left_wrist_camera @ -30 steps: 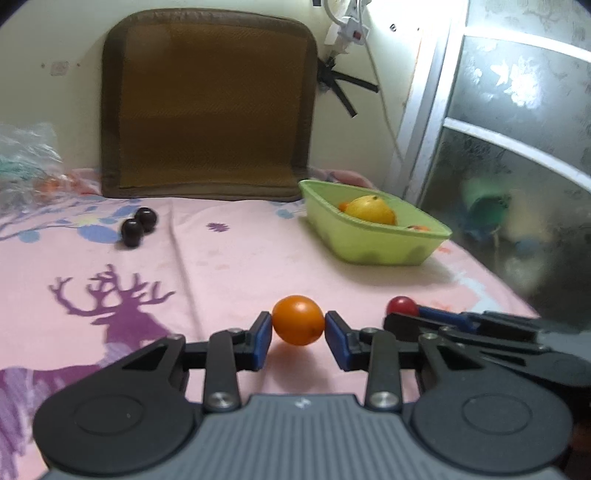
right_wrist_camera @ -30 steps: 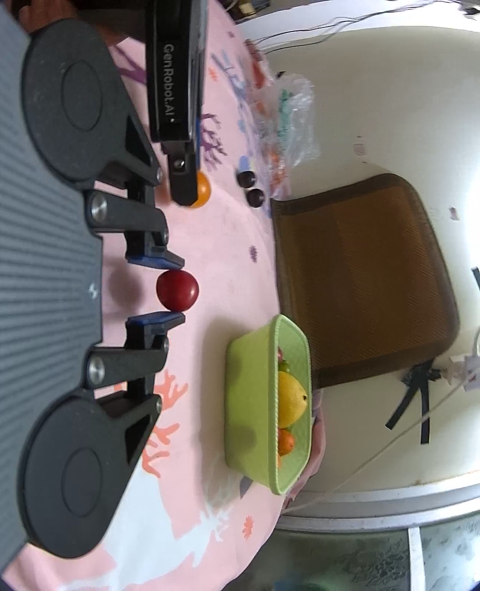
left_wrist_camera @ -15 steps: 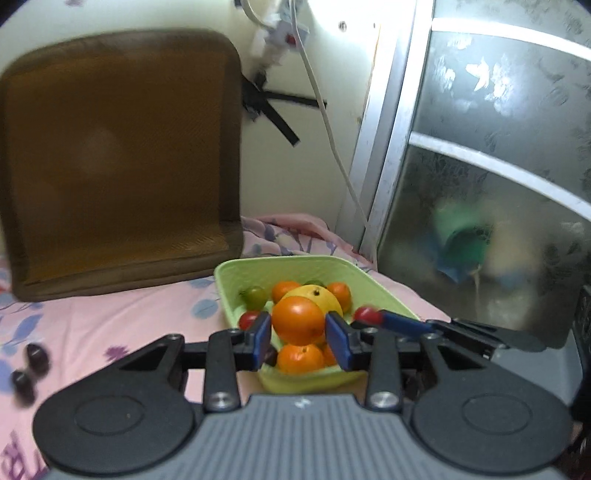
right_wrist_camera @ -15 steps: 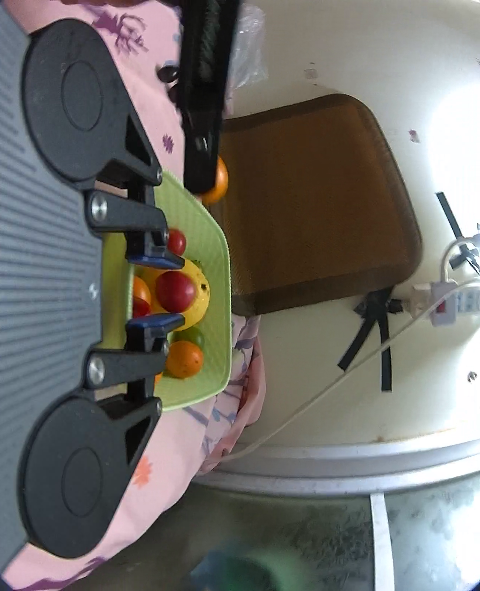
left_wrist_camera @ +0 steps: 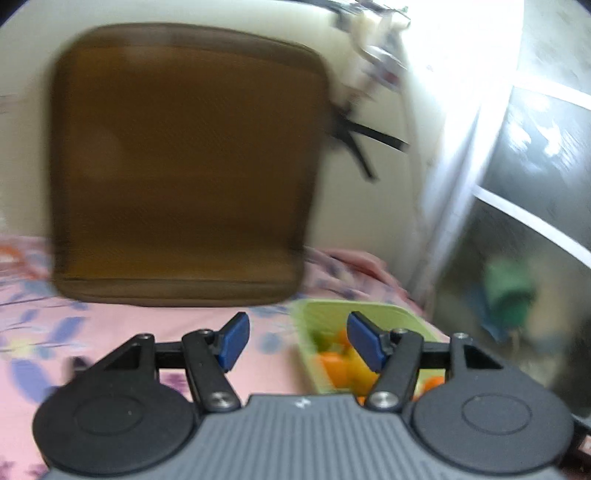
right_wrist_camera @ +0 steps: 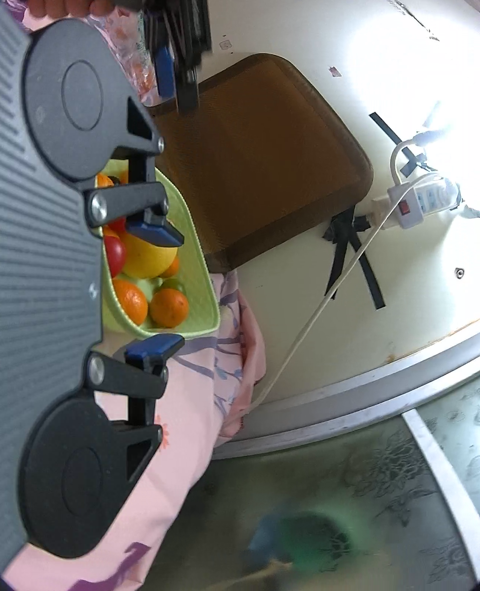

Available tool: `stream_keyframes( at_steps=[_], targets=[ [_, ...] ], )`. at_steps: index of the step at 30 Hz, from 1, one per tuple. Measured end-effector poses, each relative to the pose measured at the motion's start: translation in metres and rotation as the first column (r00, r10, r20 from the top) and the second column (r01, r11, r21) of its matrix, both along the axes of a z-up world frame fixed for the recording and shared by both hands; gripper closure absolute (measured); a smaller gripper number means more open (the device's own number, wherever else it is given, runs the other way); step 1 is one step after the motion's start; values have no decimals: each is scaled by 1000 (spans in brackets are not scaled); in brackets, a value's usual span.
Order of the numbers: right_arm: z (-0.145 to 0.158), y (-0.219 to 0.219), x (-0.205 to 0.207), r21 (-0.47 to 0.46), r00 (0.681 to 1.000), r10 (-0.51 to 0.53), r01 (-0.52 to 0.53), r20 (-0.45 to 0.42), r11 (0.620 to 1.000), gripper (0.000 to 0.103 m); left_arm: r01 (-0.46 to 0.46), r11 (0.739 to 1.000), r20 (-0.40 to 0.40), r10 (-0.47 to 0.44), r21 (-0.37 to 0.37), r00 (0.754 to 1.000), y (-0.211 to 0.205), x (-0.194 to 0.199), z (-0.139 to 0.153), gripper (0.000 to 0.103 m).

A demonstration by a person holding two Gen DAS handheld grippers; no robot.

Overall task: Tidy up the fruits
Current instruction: 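Carry both tomatoes into the green basket and open both grippers, then grasp a dark plum with the left gripper while the right grasps the other plum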

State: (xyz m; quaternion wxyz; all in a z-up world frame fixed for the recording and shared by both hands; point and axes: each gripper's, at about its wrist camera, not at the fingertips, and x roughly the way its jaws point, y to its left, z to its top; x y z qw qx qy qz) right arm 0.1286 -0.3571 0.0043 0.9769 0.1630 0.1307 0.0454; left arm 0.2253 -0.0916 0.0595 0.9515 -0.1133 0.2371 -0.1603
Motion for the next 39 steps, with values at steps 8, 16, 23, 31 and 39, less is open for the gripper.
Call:
stream_keyframes(
  at_steps=[8,16,23,31,39],
  targets=[
    [3,19,-12,-10,994,99,-99,44,995,50,-260,965,-86,262,34,961,120,-27,-18,44],
    [1,81,-31,-9,948,317,-317,-9,948,51,-236,950,-104,261,207,960,104,-13,-54,44],
    [8,142,4,-40,881,463,-469,-96,883,66,-244,952,-153,273,182,950,100,-17,-65,78],
    [-3,242,81,-87,806,554,-580,-211,810,65,-265,955,-79,276,130,958,96,-70,-62,77],
    [-21,280,105,-167,778,529,-603,-339,780,74,-239,952,-85,258,189,962,84,-63,-62,77]
  ],
)
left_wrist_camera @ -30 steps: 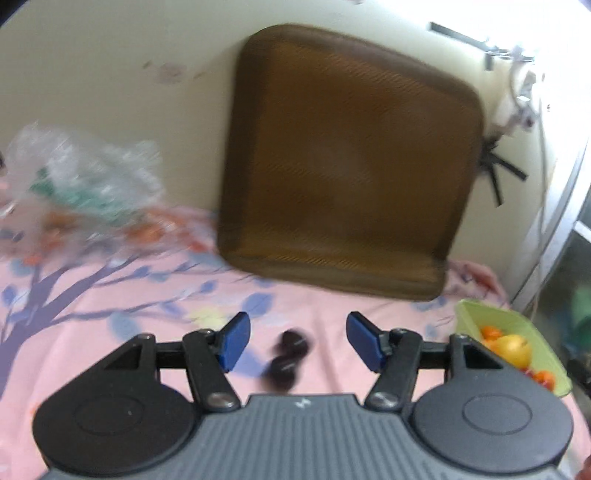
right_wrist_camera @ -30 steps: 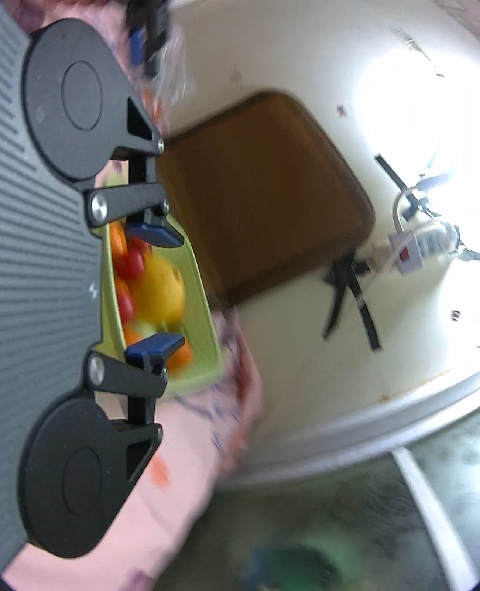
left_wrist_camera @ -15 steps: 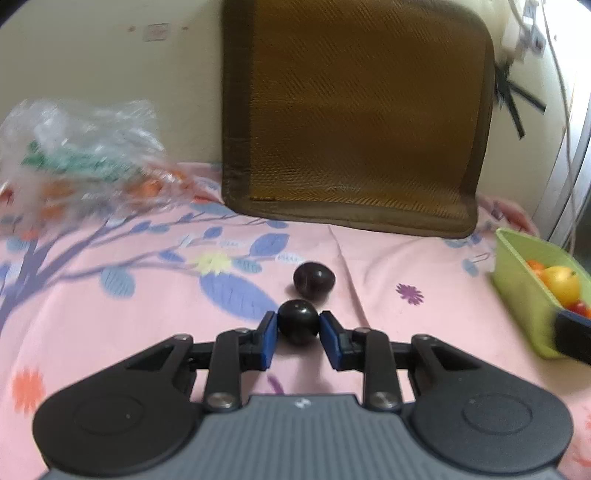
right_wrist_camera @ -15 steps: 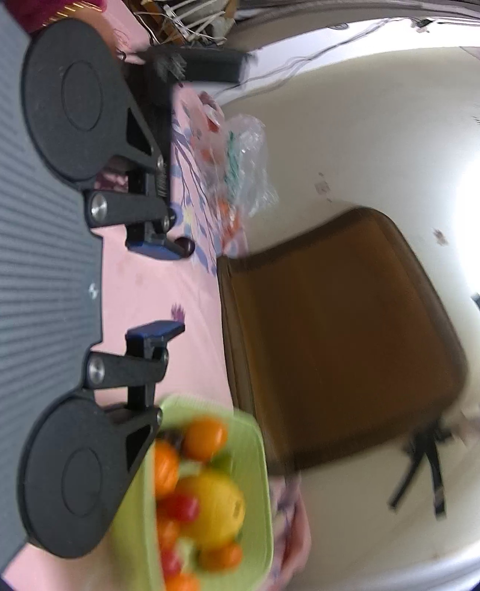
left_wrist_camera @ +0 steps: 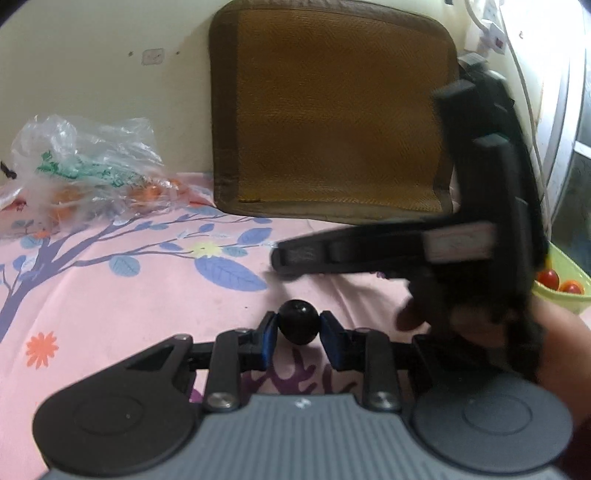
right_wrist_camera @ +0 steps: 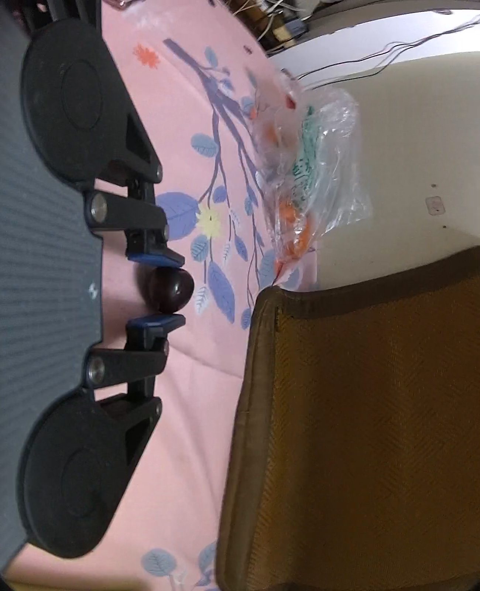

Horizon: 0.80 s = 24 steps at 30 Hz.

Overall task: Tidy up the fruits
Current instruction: 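Grasp a dark plum with the left gripper while the right grasps the other plum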

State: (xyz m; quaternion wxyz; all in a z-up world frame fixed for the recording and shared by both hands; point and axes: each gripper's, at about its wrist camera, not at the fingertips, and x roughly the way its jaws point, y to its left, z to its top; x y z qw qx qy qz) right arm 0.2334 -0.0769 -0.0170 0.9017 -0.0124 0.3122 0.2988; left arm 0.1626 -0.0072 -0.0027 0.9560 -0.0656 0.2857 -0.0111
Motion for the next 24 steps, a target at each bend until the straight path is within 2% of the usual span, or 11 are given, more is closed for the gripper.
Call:
stream_keyframes(
  at_steps=[5,11,12,15,16,21,23,24],
  targets=[
    [4,-40,-26,42,993,-121,121,-15,992,74,22,1000,19,-22,6,1000,-3,-4,0,77],
    [5,-109,-93,30,985,-170,169,30,985,74,145,989,-23,-145,18,989,-15,-3,-1,77],
    [6,-123,-106,38,981,-190,189,29,981,74,158,987,-16,-158,7,987,-19,-8,0,77],
    [0,-152,-140,39,964,-259,258,55,965,74,236,966,10,-236,-109,972,-35,-28,0,77],
    [-2,-160,-149,39,958,-282,280,60,959,74,261,958,23,-260,-117,965,-46,-36,0,77],
    [-6,-181,-187,16,930,-351,351,111,936,73,369,929,40,-367,-41,929,-97,-66,-3,76],
    [-7,-182,-194,6,924,-357,360,137,933,70,369,929,23,-369,7,929,-110,-71,-6,76],
    [-8,-181,-194,3,921,-363,366,142,930,63,359,932,10,-360,42,933,-115,-73,-7,76]
  ],
)
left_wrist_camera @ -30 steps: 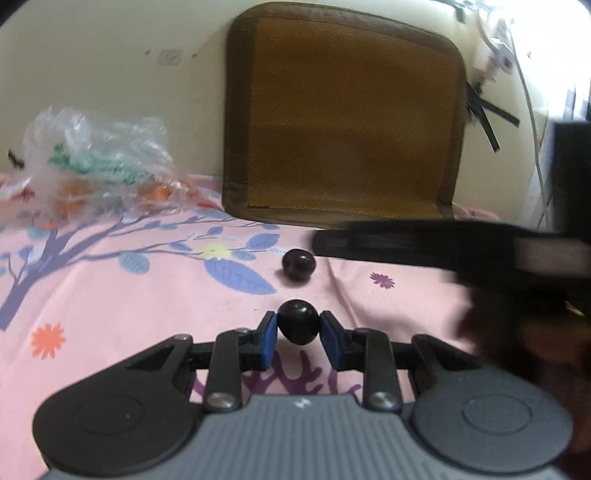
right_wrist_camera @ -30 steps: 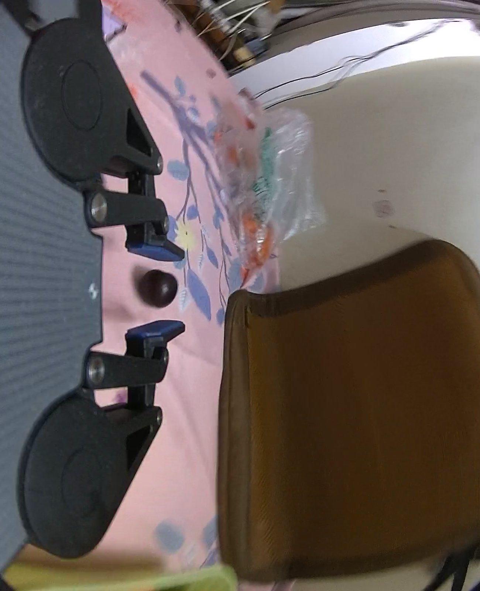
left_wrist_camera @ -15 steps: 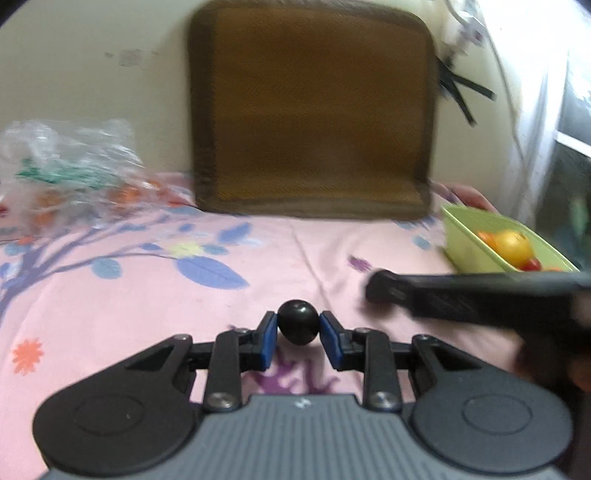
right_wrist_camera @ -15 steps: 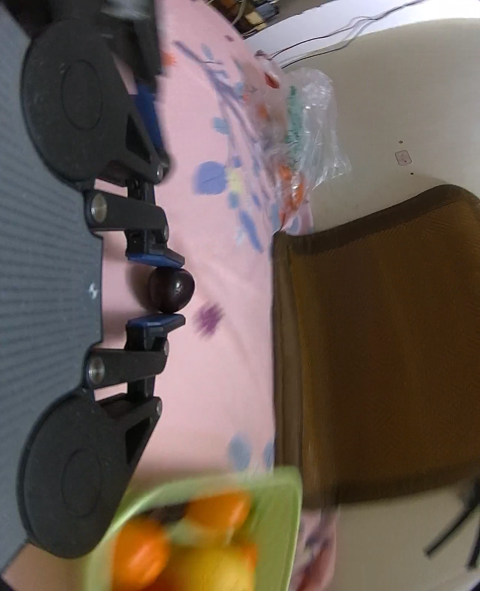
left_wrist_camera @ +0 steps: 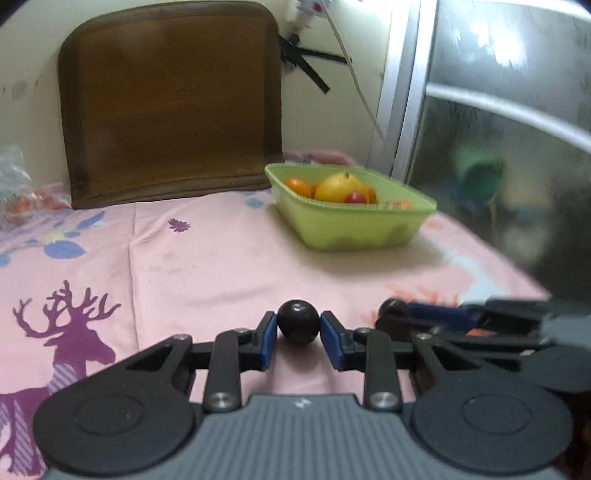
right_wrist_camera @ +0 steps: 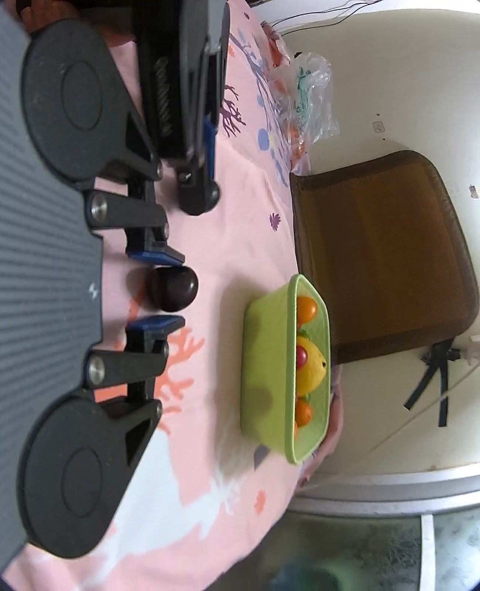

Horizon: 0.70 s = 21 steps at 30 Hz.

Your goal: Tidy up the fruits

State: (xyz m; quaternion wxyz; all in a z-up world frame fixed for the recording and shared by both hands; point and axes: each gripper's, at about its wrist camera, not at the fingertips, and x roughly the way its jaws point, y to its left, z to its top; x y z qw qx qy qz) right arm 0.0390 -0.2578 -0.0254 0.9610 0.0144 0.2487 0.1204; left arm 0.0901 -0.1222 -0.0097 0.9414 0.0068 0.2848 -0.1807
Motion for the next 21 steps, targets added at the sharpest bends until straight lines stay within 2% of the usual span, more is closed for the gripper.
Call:
stream_keyframes(
  at_steps=[1,3,6,11,19,21],
  targets=[
    [-1,1,1,-3,1000,-8,8,1,1000,58,-14,999,1,14,30,1000,-4,0,-1,74],
    [-3,0,4,4,1000,-20,20,2,1000,58,-55,997,5,55,54,998,-5,1,-2,57],
    [-2,-7,3,35,1000,-21,21,-2,999,58,-91,995,-15,92,42,996,-1,4,-3,46],
    [-2,-7,-7,29,1000,-20,19,23,999,58,-99,993,-8,100,68,995,-3,4,-2,45],
    [-3,-4,-12,-1,1000,9,-9,22,1000,57,-105,992,12,104,65,995,-3,0,-2,45],
    [-3,-3,-15,-9,1000,10,-10,21,1000,57,-95,994,17,94,63,995,-2,-1,-1,50]
  ],
)
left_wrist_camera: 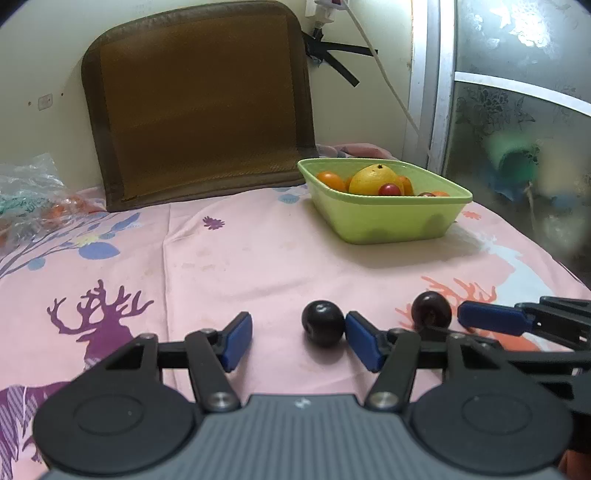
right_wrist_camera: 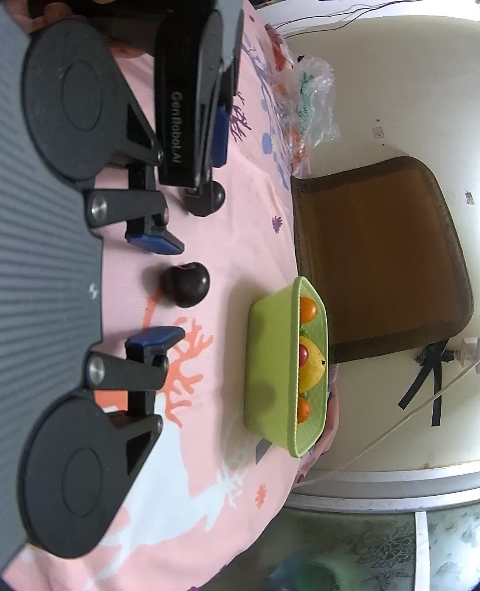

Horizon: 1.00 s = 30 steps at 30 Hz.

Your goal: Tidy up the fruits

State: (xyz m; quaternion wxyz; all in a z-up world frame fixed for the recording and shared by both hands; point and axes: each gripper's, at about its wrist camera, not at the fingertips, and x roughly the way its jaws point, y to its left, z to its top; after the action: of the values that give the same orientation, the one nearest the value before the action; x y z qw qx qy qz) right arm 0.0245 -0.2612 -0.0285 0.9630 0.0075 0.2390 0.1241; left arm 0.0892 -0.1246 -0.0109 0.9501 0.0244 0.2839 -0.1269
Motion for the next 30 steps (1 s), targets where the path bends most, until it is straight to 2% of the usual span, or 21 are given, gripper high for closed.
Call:
stream_keyframes(
  at_steps=[7,9,11,13,22,23,24,27,30],
  targets=[
    [0,-1,3,9,1000,-19,19,-8,1000,59,75,996,-22,-76,-39,997,0,7,0,58],
    [0,-1,2,4,1000,-22,22,-3,1000,59,99,994,-19,-100,-52,995,0,6,-1,67],
    [0,0,2,1,1000,-23,23,-1,1000,61,120,992,-9,-120,-46,993,-2,3,-1,70],
    [0,0,3,8,1000,-20,20,-2,1000,66,129,991,-7,-129,-42,992,-3,3,-1,70],
    [0,-2,10,33,1000,-4,4,-15,999,66,121,991,-15,-122,-64,992,1,5,-1,73],
    [0,-2,10,34,1000,-2,3,-12,999,69,121,991,-13,-122,-61,992,0,4,-1,73],
    [0,-2,8,37,1000,5,-5,-3,999,77,121,991,-10,-122,-57,992,0,4,-1,73],
    [1,-1,3,19,999,-32,31,30,999,77,118,992,-2,-119,-44,993,-2,2,-1,73],
    [1,-7,3,49,997,-75,73,32,996,77,123,991,2,-123,-47,992,-2,1,-1,73]
  ],
)
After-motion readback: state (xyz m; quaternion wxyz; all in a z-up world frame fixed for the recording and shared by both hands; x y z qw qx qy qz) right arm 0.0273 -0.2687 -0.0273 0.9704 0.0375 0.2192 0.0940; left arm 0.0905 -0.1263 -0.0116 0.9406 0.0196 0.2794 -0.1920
